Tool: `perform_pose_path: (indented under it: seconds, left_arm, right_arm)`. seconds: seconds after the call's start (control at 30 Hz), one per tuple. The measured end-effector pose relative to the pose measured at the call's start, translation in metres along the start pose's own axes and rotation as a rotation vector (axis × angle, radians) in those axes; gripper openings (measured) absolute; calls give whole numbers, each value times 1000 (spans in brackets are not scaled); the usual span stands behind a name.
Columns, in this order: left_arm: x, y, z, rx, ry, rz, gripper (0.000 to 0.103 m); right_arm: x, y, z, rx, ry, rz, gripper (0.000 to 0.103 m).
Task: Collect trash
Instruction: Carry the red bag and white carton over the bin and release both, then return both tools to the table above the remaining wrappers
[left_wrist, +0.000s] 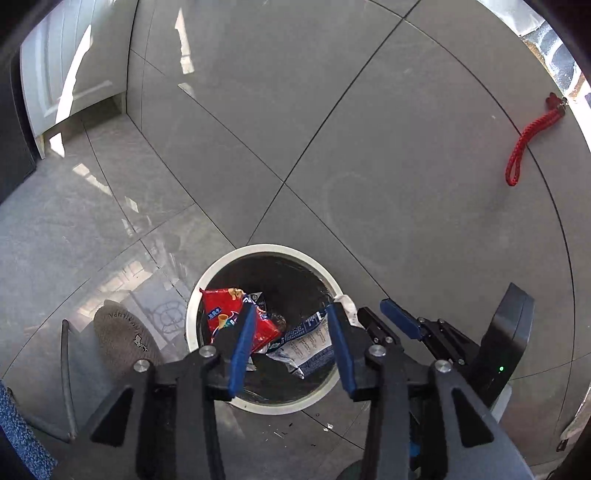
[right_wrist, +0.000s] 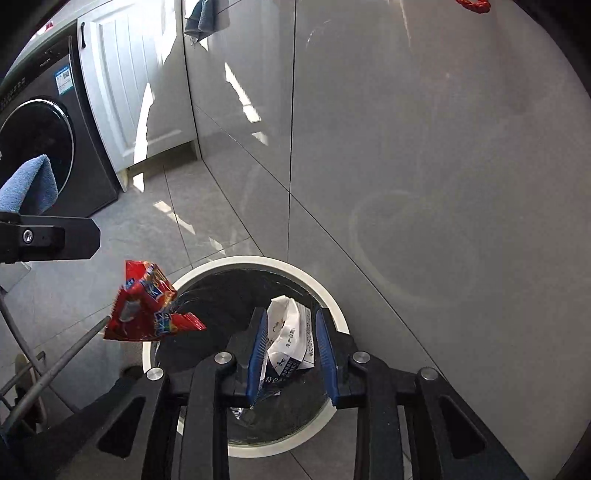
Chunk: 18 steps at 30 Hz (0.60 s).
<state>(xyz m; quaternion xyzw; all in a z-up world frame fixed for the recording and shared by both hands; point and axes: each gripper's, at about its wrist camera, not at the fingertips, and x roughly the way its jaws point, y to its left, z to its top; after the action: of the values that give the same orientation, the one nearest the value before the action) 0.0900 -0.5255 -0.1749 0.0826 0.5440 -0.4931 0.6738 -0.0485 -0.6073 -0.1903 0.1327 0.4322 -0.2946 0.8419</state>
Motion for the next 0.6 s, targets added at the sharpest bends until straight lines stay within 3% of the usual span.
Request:
perform_pose_path:
  seconds: [0.17, 0.3, 0.43, 0.5, 0.6]
  left_arm:
    - [-20, 1, -7, 17, -38, -3, 38]
    - [-66, 4, -24, 35, -141, 54, 38]
    - [-122, 8, -48, 45, -255, 146, 38]
    - [-150, 11, -62, 50, -300, 205, 38]
    - [-189, 18, -83, 54, -348, 311, 39]
  right_arm:
    - [-9, 0, -1, 8, -6, 7, 27]
    - [-36, 7, 1, -5, -50, 33, 27]
    - [-80, 28, 2, -54, -124, 61, 28]
    - [-101, 41, 3, -78, -165, 83, 35]
    - [-136, 63, 2, -110, -224, 120, 38]
